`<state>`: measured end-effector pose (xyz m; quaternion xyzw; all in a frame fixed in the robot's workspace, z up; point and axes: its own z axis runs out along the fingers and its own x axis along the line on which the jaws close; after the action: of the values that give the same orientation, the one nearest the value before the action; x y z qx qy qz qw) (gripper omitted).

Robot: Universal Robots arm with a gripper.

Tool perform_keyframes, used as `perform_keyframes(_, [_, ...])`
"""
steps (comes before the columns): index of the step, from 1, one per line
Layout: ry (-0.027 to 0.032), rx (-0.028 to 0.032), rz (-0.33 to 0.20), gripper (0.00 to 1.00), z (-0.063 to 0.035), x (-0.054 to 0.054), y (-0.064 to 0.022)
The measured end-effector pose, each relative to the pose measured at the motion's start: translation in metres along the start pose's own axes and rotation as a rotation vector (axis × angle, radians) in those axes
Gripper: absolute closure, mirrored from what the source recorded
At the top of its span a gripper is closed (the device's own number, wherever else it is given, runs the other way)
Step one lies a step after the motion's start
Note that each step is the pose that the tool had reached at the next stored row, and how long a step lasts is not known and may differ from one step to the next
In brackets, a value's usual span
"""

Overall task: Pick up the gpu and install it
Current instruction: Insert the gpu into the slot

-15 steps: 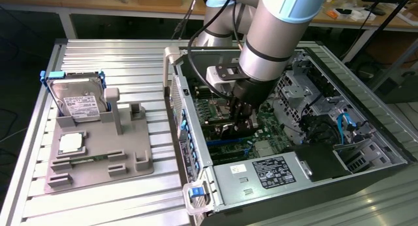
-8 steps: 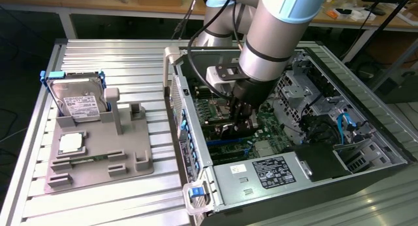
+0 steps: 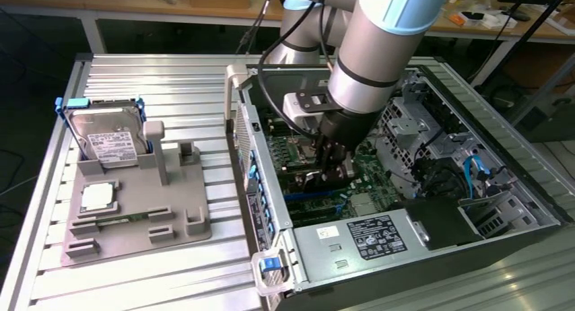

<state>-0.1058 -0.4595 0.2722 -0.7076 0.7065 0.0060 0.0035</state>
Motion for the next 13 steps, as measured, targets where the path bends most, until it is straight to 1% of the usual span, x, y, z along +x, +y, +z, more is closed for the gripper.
perform_keyframes(8, [0.0001,-0.0002,0.000,0.73,0.0029,0.0000,0.0007])
perform_keyframes(13, [-0.0033,-0.0001,0.000,0.73,0.0031,0.0001,0.0007])
